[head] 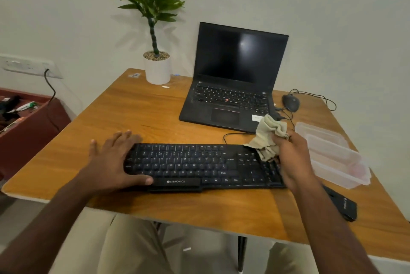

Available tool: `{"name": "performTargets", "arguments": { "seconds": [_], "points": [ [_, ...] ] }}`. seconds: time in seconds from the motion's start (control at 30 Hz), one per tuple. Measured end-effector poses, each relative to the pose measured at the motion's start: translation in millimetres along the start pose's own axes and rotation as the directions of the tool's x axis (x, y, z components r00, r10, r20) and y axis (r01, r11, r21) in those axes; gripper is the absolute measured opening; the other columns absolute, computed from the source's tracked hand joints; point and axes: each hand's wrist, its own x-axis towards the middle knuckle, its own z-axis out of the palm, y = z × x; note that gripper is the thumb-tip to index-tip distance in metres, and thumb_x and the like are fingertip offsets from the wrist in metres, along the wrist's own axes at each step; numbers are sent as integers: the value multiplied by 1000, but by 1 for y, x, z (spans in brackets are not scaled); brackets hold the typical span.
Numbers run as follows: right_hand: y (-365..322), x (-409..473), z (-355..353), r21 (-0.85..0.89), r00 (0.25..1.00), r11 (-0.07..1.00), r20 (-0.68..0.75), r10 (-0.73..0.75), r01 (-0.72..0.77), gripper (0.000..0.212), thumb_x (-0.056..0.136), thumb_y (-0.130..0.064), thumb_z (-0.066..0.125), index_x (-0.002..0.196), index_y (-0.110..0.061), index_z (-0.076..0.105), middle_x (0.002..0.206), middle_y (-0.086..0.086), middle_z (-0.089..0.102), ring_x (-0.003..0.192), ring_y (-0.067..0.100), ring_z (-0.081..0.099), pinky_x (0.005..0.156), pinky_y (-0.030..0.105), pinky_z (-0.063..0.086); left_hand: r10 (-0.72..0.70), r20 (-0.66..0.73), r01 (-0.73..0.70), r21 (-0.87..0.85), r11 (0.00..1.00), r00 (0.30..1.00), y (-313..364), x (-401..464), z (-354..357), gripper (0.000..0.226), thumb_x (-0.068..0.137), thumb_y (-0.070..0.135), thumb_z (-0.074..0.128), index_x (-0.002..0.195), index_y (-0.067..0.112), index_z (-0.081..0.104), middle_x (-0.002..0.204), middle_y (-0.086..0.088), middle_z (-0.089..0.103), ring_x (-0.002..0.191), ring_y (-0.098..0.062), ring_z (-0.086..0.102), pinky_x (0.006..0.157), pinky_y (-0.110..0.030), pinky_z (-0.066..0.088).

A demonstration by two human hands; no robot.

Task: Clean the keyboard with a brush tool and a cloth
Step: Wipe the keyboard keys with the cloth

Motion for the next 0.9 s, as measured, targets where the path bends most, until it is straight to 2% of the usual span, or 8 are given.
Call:
{"name": "performTargets", "arguments": {
  "seconds": [0.13,0.3,0.4,0.57,0.67,0.77,0.83,0.9],
  "points": [
    [-8,-7,8,509,957,812,104,271,-285,20,100,-14,54,119,-19,61,103,7,76,93,23,74,73,41,58,165,-48,-160,91,983,985,83,8,14,135,48,110,15,159,33,13,168,4,3,153,-14,-9,115,-60,-22],
    [-4,-22,12,428,953,854,190,235,-296,25,95,-5,62,115,-19,62,100,8,78,93,26,74,80,48,60,259,-128,-284,-260,923,957,157,24,41,96,78,92,15,148,32,43,156,10,40,146,-7,26,122,-54,15],
    [2,-27,17,369,936,877,284,210,-309,32,96,-4,60,127,-11,61,116,15,73,105,31,71,91,54,57,194,-183,-266,-621,737,964,184,35,46,63,92,72,36,131,29,61,124,13,66,113,-4,60,93,-40,53],
    [4,-33,26,337,910,882,364,200,-328,31,94,-5,63,126,-7,64,118,19,71,108,37,69,87,53,58,193,-166,-251,-755,606,967,205,41,43,12,89,36,73,84,27,67,67,17,63,61,1,57,56,-23,47],
    [2,-31,29,343,983,926,142,116,-159,22,90,-4,69,107,-18,70,103,6,77,99,27,73,81,48,61,213,-125,-247,-495,833,969,192,43,44,56,64,66,81,106,33,65,86,19,64,81,0,58,75,-33,51],
    [6,-11,22,-109,943,947,-112,-314,303,29,89,-8,71,111,-27,72,108,-8,74,101,5,68,89,23,55,235,-20,-235,-12,972,972,174,41,44,111,50,93,62,143,37,37,141,16,45,131,-7,37,114,-49,24],
    [13,1,22,-412,852,759,98,-514,505,35,89,-3,68,118,-22,71,116,-7,72,105,-3,60,92,13,48,241,42,-243,78,967,970,168,39,47,133,46,100,53,155,34,16,164,8,12,150,-13,12,121,-59,4],
    [24,8,25,-554,782,555,388,-487,621,33,87,-4,69,115,-22,73,119,-3,72,112,7,60,102,30,48,229,74,-236,107,966,971,165,40,53,141,44,102,50,157,31,7,167,8,-5,152,-13,2,120,-62,-3]
  ]
}}
